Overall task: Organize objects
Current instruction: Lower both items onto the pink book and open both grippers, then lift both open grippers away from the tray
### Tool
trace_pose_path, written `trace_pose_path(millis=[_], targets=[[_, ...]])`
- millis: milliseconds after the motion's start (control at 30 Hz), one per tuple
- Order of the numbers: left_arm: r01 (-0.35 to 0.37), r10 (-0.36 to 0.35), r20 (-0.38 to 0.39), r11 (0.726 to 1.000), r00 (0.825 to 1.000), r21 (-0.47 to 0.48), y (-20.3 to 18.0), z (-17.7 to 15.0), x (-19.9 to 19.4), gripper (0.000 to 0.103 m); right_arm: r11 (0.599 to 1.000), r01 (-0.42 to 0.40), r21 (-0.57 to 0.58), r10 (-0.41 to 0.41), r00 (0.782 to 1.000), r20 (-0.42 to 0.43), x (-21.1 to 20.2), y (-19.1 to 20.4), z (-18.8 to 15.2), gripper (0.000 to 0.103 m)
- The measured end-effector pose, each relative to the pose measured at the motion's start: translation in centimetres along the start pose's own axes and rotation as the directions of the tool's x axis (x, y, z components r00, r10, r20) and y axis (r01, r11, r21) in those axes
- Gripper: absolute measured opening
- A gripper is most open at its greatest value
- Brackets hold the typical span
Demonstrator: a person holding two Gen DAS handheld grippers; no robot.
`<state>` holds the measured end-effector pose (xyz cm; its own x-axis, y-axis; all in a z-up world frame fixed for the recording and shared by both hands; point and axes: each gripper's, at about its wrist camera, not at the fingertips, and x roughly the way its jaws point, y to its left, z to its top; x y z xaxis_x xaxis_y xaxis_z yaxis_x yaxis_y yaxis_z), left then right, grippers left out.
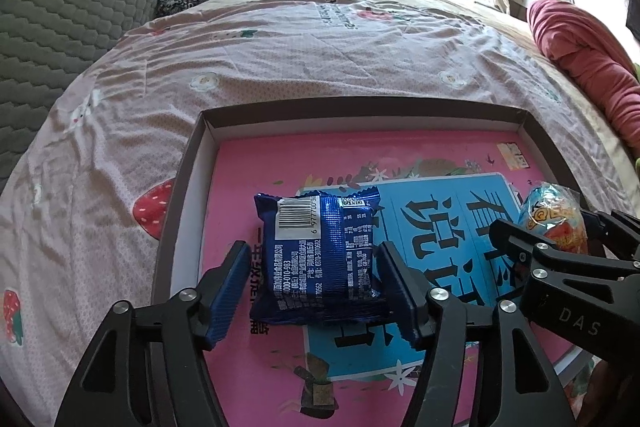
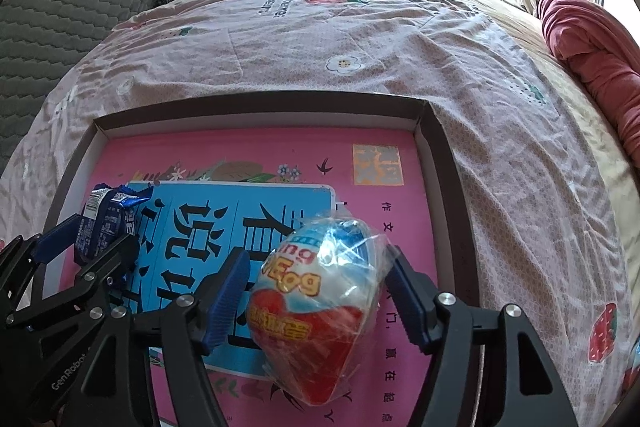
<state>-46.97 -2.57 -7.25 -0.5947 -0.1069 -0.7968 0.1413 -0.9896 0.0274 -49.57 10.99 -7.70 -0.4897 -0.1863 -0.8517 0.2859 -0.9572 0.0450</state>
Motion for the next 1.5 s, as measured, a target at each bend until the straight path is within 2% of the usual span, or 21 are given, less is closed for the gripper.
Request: trace_pose_path(millis=[300, 400, 567, 700, 1067, 1200, 1433, 1500], targets=[[-0.005, 0.005, -0.001, 1.0, 1.0, 0.0, 0.1, 0.0, -0.6, 0.075, 1.0, 0.0, 0.014, 0.0, 1.0, 0.015, -0.7, -0.3, 0.2, 0.068], [0.001, -0.001, -0.008, 1.0, 1.0, -0.009, 0.3, 0.1, -0.8, 0.075, 1.0, 0.001, 0.028, -0.002, 1.0, 0.029, -1.1, -0.5, 0.2, 0.075], [0.003, -0.003, 0.012, 1.0, 1.0, -0.018, 0.5, 0.2, -1.7, 0.076, 0.999, -0.003, 0.049, 0.0, 0.998, 0.057, -2.2, -1.0, 0.4, 0.077], [-0.012, 0.012, 0.007, 1.0, 1.0, -0.018, 0.5, 0.1, -1.8, 0.077, 0.999, 0.004, 0.047, -0.007, 0.997, 0.07, -2.8, -0.8, 0.5, 0.083], [0.018, -0.018, 0.015, 1.0, 1.0, -0.025, 0.6, 0.2, -3.3, 0.078, 0.998, -0.02, 0.058, 0.015, 0.995, 0.095, -5.0, -0.6, 0.4, 0.083], [0.045, -0.043, 0.032, 0.998, 0.999, -0.047, 1.0, 0.2, -4.4, 0.078, 0.998, -0.011, 0.055, 0.004, 0.993, 0.122, -6.2, -0.4, 0.5, 0.095], [0.054, -0.052, 0.033, 0.997, 0.998, -0.048, 1.3, 0.2, -5.6, 0.078, 0.999, -0.016, 0.048, 0.009, 0.991, 0.134, -7.9, 0.3, 0.3, 0.095], [0.052, -0.05, 0.038, 0.997, 0.998, -0.05, 1.4, 0.0, -6.1, 0.078, 0.999, -0.021, 0.035, 0.016, 0.991, 0.134, -8.4, 0.7, 0.1, 0.098]])
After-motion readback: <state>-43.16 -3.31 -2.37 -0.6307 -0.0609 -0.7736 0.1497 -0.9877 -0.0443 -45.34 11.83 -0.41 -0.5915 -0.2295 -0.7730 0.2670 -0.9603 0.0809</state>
